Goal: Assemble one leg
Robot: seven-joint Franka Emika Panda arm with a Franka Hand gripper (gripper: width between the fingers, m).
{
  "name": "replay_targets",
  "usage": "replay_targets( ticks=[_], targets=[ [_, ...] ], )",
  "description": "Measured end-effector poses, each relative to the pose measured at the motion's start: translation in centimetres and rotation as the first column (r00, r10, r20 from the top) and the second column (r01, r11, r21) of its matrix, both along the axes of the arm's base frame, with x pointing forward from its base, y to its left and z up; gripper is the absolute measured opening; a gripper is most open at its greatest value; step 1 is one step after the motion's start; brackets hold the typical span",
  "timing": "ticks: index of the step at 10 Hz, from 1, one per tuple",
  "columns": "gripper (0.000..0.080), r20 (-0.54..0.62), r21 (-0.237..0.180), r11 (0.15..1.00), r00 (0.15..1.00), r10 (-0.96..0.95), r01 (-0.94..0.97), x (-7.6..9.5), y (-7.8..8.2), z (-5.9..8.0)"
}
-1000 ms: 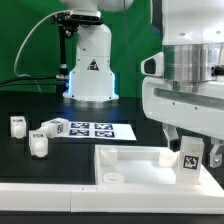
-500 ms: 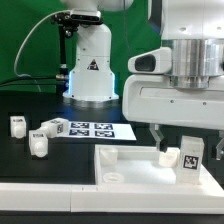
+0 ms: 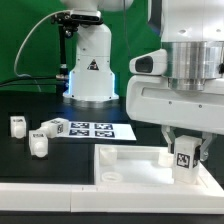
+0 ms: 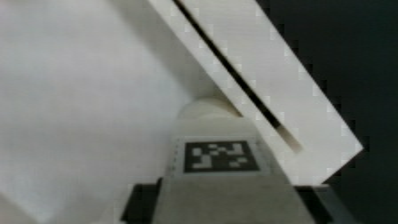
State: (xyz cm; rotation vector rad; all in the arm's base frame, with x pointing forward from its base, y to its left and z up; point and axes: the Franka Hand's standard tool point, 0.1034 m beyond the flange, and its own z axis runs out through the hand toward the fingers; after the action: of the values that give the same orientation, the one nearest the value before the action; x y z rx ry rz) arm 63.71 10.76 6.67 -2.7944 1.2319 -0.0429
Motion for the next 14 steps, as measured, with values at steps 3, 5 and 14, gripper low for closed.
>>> replay_targets(
  ticks=[3, 5, 14],
  targets=[
    [0.0282, -0.037, 0.009, 0.938, 0.937, -0.346, 0.347, -0.3, 0.5, 0.0],
    [0.0282, -0.076, 0.01, 0.768, 0.766, -0.638, 0.641, -0.4, 0.4, 0.0],
    [0.0632, 0.028, 0.069, 0.856, 0.857, -0.515, 0.512, 0.8, 1.7, 0.2]
  ],
)
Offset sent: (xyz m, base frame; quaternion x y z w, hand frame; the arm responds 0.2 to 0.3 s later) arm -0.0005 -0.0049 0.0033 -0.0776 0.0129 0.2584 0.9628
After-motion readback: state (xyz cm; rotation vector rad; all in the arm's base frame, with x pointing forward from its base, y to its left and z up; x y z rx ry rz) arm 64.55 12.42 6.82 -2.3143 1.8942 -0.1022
